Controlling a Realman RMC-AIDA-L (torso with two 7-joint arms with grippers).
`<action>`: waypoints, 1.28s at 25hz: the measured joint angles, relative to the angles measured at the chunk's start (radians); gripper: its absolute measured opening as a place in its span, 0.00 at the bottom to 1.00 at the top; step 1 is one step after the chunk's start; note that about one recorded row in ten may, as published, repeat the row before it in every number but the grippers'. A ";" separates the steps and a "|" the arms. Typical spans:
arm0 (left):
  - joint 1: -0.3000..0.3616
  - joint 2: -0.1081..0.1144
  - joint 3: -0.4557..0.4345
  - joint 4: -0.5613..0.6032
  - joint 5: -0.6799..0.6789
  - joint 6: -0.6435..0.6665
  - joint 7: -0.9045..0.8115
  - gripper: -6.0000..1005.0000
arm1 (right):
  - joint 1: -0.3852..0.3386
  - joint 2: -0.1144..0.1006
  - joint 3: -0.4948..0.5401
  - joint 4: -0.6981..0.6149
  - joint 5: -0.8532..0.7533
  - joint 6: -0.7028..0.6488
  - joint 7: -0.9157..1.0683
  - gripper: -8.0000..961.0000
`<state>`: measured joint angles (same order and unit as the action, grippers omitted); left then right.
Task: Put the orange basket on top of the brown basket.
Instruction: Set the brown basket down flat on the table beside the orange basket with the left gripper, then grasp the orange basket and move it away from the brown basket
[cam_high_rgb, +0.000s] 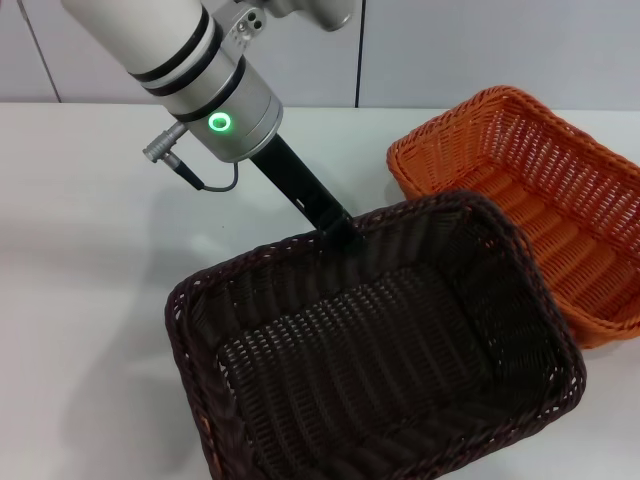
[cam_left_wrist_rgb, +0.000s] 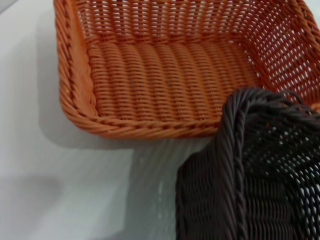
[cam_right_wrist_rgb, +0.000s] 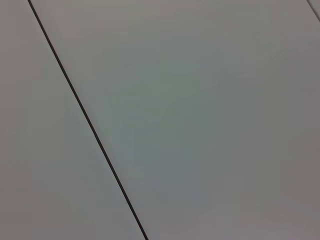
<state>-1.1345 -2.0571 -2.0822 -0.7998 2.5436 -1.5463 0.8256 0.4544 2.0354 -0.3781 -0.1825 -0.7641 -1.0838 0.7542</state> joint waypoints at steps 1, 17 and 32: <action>0.002 0.000 -0.003 -0.002 -0.003 0.004 -0.006 0.31 | 0.000 0.000 0.000 0.000 -0.001 0.002 0.005 0.67; 0.250 0.006 -0.214 -0.221 -0.350 0.057 0.172 0.71 | -0.103 -0.166 -0.154 -0.421 -0.732 -0.182 1.102 0.67; 0.399 0.007 -0.257 -0.185 -0.594 0.161 0.388 0.86 | 0.251 -0.410 0.052 -0.735 -1.803 -0.865 1.908 0.67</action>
<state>-0.7354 -2.0506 -2.3392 -0.9845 1.9498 -1.3856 1.2140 0.7057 1.6258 -0.3263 -0.9172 -2.5666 -1.9489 2.6617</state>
